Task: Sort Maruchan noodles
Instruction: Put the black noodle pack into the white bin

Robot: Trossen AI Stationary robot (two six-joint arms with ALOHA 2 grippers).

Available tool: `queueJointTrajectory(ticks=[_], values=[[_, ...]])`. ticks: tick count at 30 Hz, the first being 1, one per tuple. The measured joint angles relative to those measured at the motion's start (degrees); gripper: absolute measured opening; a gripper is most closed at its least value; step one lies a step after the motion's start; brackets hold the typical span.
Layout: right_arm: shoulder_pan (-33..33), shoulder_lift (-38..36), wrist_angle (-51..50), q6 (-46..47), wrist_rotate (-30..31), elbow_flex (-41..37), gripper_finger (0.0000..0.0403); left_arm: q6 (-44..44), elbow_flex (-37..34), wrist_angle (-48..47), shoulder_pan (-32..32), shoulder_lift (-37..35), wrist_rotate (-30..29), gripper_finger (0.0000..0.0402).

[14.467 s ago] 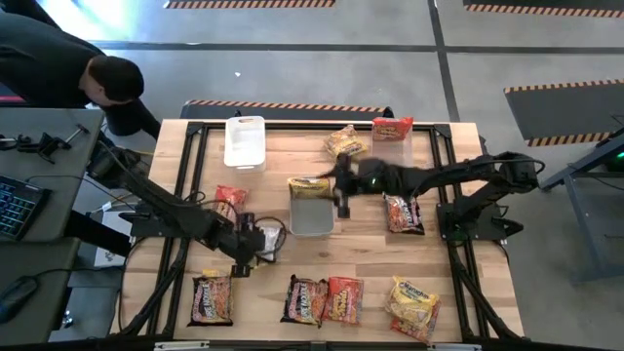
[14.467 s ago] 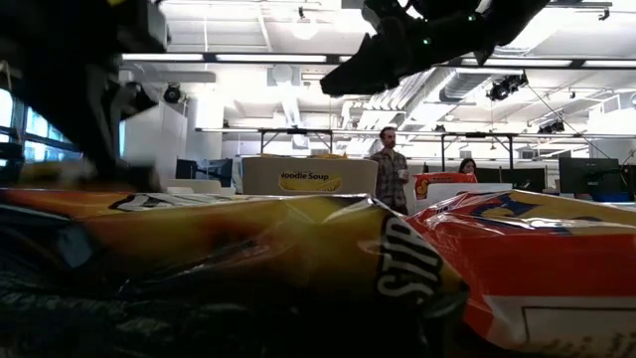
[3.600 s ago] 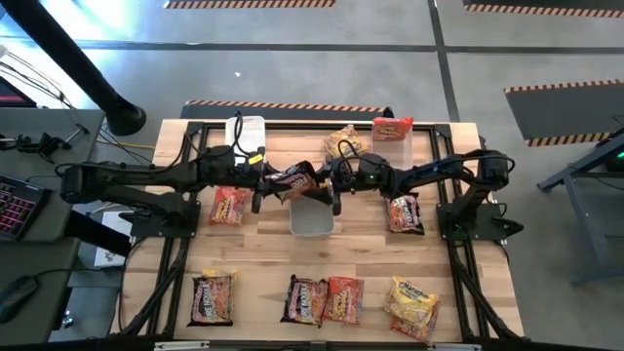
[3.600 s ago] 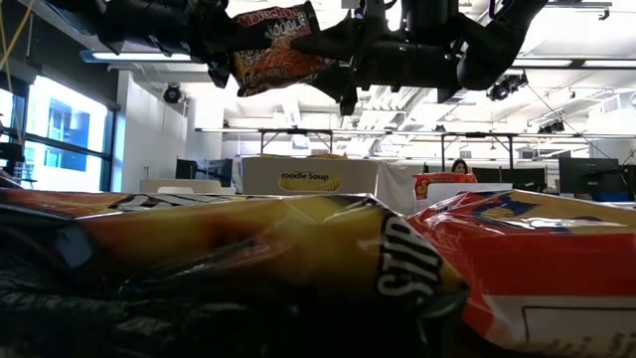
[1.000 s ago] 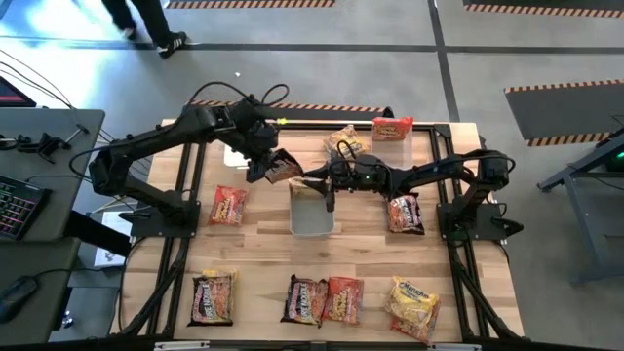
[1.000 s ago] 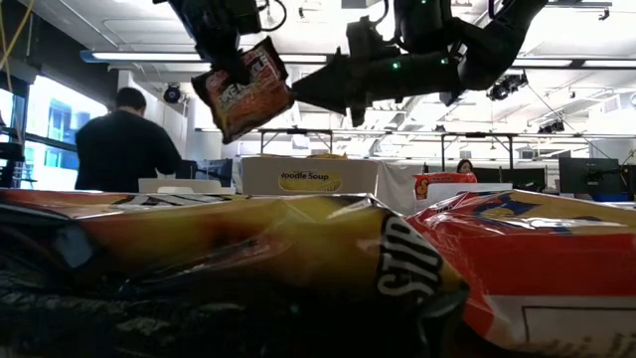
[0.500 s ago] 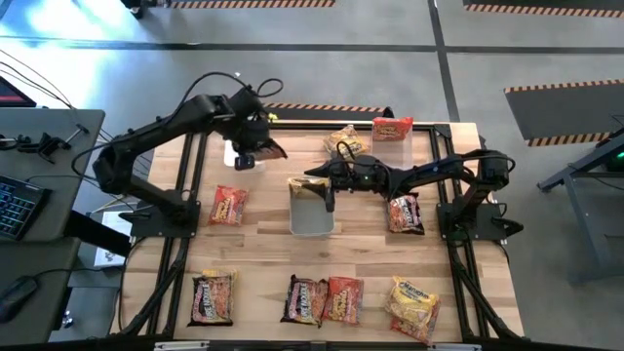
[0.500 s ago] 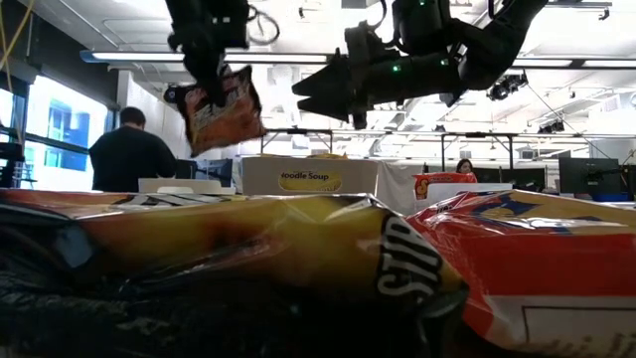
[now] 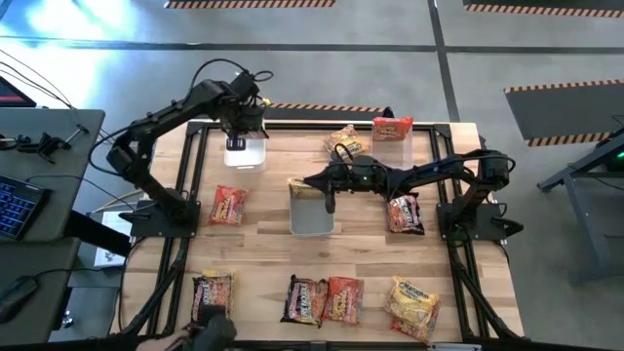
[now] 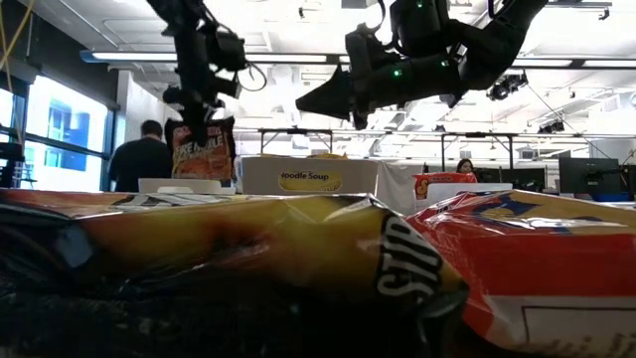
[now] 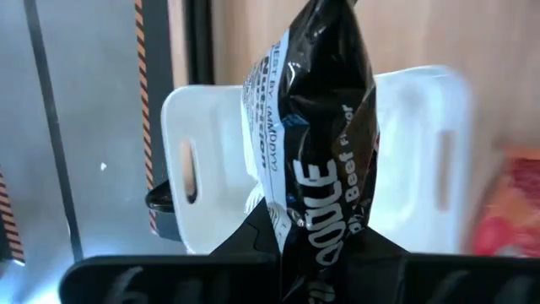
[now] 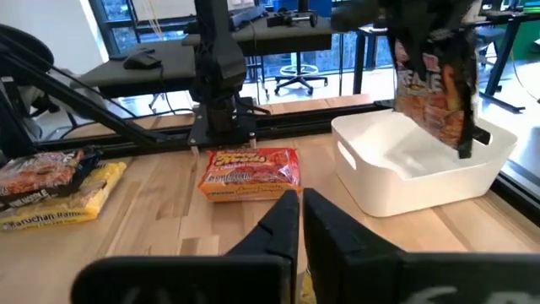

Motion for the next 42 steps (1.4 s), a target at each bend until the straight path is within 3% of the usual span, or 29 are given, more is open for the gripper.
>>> queueJointTrajectory(ticks=[5,14,27,42], values=[[0.0,0.0,0.0,-0.1,0.0,0.0,0.0022,4.8,0.0,3.9,3.8,4.2,0.0,0.0014],[0.0,0.0,-0.2,-0.2,0.0,0.0,0.0002,7.3,0.0,8.0,8.0,9.5,-0.2,0.0014],[0.0,0.0,-0.8,-0.2,0.0,0.0,0.0000,6.8,-0.1,8.9,8.8,12.2,1.5,0.0021],[0.0,0.0,-1.0,-0.2,0.0,0.0,0.0000,3.7,-0.1,9.8,8.7,12.3,1.2,0.0103]])
